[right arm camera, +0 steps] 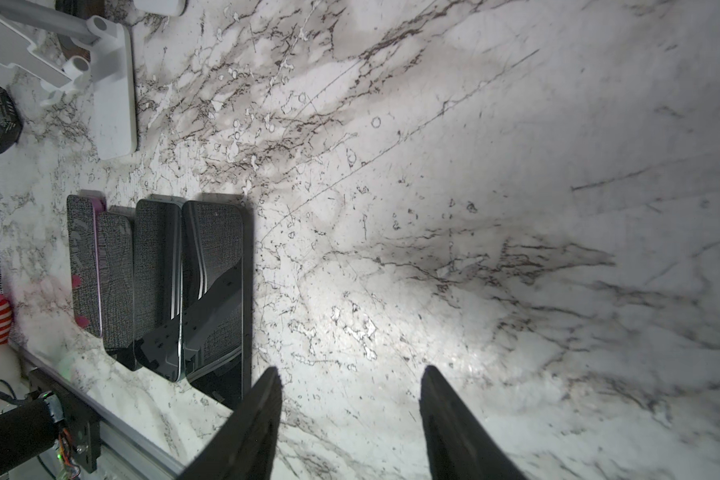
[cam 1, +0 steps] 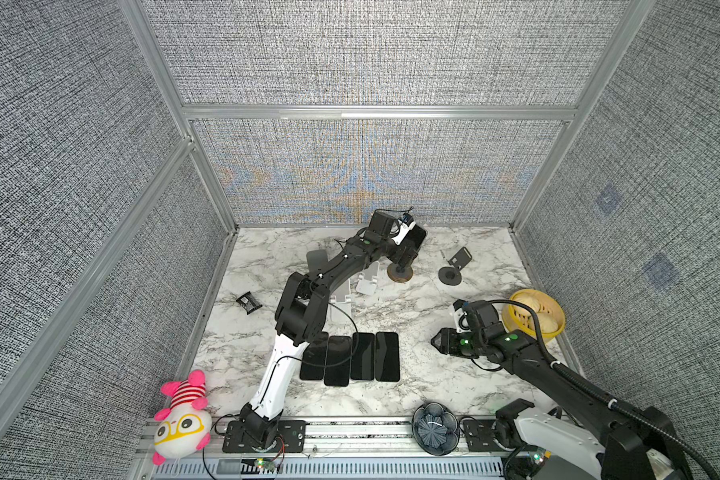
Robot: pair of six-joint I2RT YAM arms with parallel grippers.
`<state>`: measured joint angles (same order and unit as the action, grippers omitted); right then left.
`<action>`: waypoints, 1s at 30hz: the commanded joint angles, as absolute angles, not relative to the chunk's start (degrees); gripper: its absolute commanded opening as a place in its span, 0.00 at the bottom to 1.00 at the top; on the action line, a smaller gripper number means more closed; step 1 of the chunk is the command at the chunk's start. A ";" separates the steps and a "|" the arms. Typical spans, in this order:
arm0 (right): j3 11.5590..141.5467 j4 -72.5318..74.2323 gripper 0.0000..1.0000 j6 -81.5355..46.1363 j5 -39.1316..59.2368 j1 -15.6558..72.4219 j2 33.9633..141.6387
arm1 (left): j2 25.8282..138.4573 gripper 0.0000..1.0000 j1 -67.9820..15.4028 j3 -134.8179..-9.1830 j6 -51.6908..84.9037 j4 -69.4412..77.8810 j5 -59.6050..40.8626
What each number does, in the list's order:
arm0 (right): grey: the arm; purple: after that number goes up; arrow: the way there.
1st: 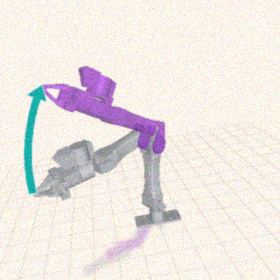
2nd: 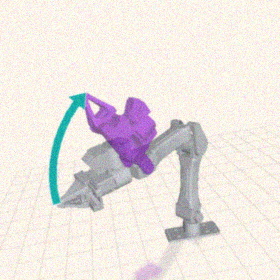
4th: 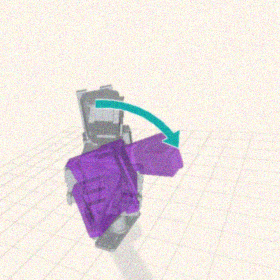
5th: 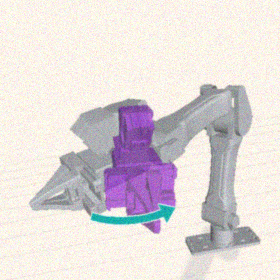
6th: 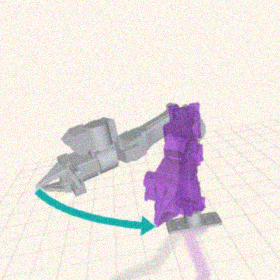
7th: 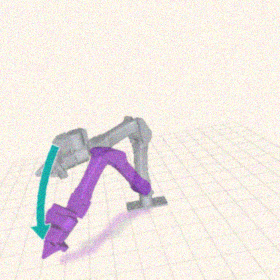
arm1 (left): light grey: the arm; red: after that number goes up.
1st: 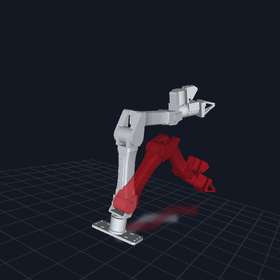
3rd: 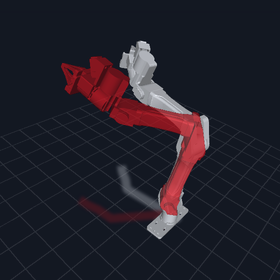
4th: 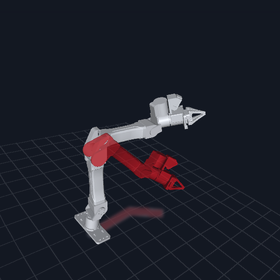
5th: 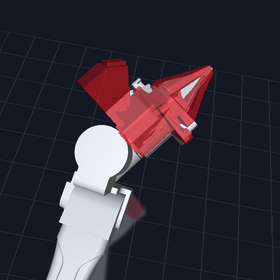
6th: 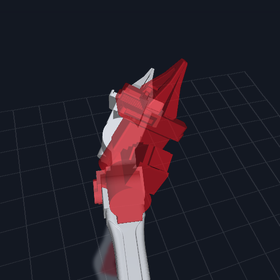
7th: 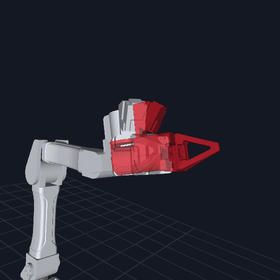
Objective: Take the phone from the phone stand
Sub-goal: 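Position the left gripper around the teal-edged phone's top edge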
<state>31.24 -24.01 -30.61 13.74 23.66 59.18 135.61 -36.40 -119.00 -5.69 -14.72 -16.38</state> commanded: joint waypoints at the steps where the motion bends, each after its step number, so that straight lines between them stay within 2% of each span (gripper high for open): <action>1: 31.63 -25.23 0.58 -29.95 13.28 23.67 59.25 | 136.72 0.99 -36.35 -120.86 -8.20 -14.98 -19.41; 6: 31.29 -25.31 0.63 -29.77 13.27 23.60 59.11 | 138.90 0.98 -36.37 -125.07 -10.06 -18.66 -21.10; 18: 31.43 -26.53 0.63 -29.32 12.42 23.51 58.20 | 143.06 0.95 -36.25 -131.93 -9.95 -21.50 -22.11; 30: 31.20 -26.46 0.63 -29.07 12.06 23.47 58.19 | 143.66 0.82 -36.22 -131.92 -9.33 -20.39 -21.00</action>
<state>31.09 -25.85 -29.61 12.47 23.35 58.19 143.55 -36.18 -131.68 -9.41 -20.75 -20.93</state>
